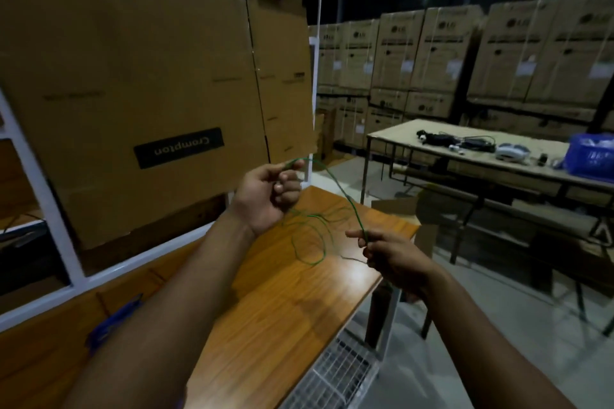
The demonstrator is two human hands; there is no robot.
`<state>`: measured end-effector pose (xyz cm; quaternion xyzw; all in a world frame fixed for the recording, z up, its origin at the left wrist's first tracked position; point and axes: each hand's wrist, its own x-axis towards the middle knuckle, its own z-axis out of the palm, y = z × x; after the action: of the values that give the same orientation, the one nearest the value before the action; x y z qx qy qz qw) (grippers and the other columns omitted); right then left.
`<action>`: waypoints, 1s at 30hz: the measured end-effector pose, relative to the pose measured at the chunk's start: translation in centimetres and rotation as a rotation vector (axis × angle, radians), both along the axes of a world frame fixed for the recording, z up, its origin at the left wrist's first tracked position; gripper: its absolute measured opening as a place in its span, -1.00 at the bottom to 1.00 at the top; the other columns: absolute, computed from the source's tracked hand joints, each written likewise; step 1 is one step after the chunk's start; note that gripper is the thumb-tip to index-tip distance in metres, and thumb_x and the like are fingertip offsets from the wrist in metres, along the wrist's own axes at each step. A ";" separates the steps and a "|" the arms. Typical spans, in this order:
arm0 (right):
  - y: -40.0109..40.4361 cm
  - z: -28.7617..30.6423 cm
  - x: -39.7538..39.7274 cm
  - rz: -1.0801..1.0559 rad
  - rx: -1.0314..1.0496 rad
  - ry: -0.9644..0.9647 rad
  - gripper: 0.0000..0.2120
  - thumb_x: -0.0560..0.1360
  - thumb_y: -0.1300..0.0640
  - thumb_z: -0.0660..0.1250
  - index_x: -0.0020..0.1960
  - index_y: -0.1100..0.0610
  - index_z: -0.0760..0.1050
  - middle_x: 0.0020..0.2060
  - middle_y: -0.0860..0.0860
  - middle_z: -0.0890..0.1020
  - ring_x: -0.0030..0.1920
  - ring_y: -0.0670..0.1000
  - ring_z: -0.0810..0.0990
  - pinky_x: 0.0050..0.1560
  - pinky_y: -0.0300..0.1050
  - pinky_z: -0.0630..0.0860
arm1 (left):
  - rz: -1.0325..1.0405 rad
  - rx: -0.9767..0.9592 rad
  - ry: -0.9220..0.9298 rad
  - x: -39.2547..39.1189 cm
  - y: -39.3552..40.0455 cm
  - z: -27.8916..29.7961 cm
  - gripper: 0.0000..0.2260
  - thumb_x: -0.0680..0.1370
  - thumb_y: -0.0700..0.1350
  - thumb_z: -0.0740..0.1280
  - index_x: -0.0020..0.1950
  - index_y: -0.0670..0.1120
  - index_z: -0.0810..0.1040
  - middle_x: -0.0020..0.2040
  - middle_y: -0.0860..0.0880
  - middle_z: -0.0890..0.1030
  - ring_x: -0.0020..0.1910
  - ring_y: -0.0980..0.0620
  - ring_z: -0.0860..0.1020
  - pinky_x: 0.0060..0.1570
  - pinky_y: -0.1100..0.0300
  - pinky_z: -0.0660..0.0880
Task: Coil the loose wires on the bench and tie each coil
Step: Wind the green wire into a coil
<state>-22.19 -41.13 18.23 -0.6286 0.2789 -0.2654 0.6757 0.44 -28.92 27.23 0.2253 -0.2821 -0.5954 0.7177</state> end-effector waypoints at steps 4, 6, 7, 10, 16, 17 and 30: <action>0.8 2.0 0.3 -0.112 -0.083 -0.140 -0.80 0.64 0.30 0.20 0.18 0.21 0.55 -0.19 0.17 0.58 -0.33 0.00 0.56 -0.35 -0.20 0.51 | 0.080 -0.117 -0.203 -2.6 -1.6 2.1 -0.75 0.69 -0.09 0.08 0.14 -0.12 0.52 -0.39 0.04 0.36 -0.52 0.17 0.23 -0.50 0.30 0.13; 2.1 3.3 0.5 -0.272 -0.261 -0.027 -0.85 0.66 0.16 0.22 0.12 0.12 0.55 -0.30 0.14 0.63 -0.47 -0.01 0.52 -0.53 -0.20 0.41 | 0.164 -0.119 -0.310 -3.8 -2.3 2.8 -0.76 0.71 -0.04 0.07 0.13 -0.07 0.51 -0.40 0.03 0.37 -0.55 0.15 0.21 -0.52 0.28 0.12; 2.7 3.8 0.5 -0.355 -0.373 0.062 -0.84 0.66 0.09 0.22 0.07 0.09 0.58 -0.37 0.10 0.64 -0.53 -0.05 0.49 -0.56 -0.23 0.36 | 0.202 -0.108 -0.346 -4.2 -2.5 3.1 -0.76 0.71 -0.03 0.07 0.11 -0.07 0.50 -0.40 0.03 0.38 -0.57 0.14 0.21 -0.53 0.29 0.12; 3.9 5.0 0.3 -0.439 -0.667 0.308 -0.69 0.63 -0.04 0.25 -0.16 0.05 0.66 -0.43 0.00 0.66 -0.52 -0.17 0.51 -0.48 -0.30 0.37 | 0.312 -0.007 -0.400 -5.3 -2.7 3.8 -0.74 0.71 0.00 0.09 -0.04 -0.09 0.45 -0.45 0.02 0.39 -0.60 0.14 0.19 -0.60 0.30 0.13; 4.9 7.0 -0.5 -0.115 -0.644 0.301 -0.59 0.57 0.42 0.15 0.28 0.12 0.57 -0.06 -0.02 0.66 -0.42 -0.20 0.49 -0.42 -0.33 0.39 | 0.332 0.159 -0.416 -5.1 -2.4 5.0 -0.71 0.69 -0.09 0.07 -0.12 -0.15 0.49 -0.44 0.00 0.45 -0.55 0.11 0.21 -0.53 0.28 0.07; 4.9 7.3 -0.6 -0.122 -0.694 0.271 -0.58 0.57 0.44 0.16 0.28 0.10 0.57 -0.08 -0.01 0.68 -0.36 -0.19 0.56 -0.37 -0.31 0.48 | 0.325 0.171 -0.425 -5.1 -2.3 5.2 -0.71 0.68 -0.11 0.07 -0.12 -0.15 0.50 -0.43 0.00 0.44 -0.51 0.11 0.21 -0.50 0.26 0.05; 6.1 9.8 -0.2 -0.290 -1.131 0.491 -0.79 0.62 0.16 0.25 0.16 0.05 0.62 -0.04 -0.04 0.67 -0.02 -0.06 0.62 -0.14 -0.25 0.48 | 0.472 0.127 -0.770 -3.6 -1.8 8.5 -0.71 0.68 -0.22 0.00 -0.06 -0.18 0.49 -0.23 -0.07 0.42 -0.33 0.09 0.31 -0.34 0.24 0.23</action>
<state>-22.39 -35.02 28.07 -0.8870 0.3247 -0.3085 0.1127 -3.14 -30.74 35.71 0.5317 -0.4323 -0.3046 0.6616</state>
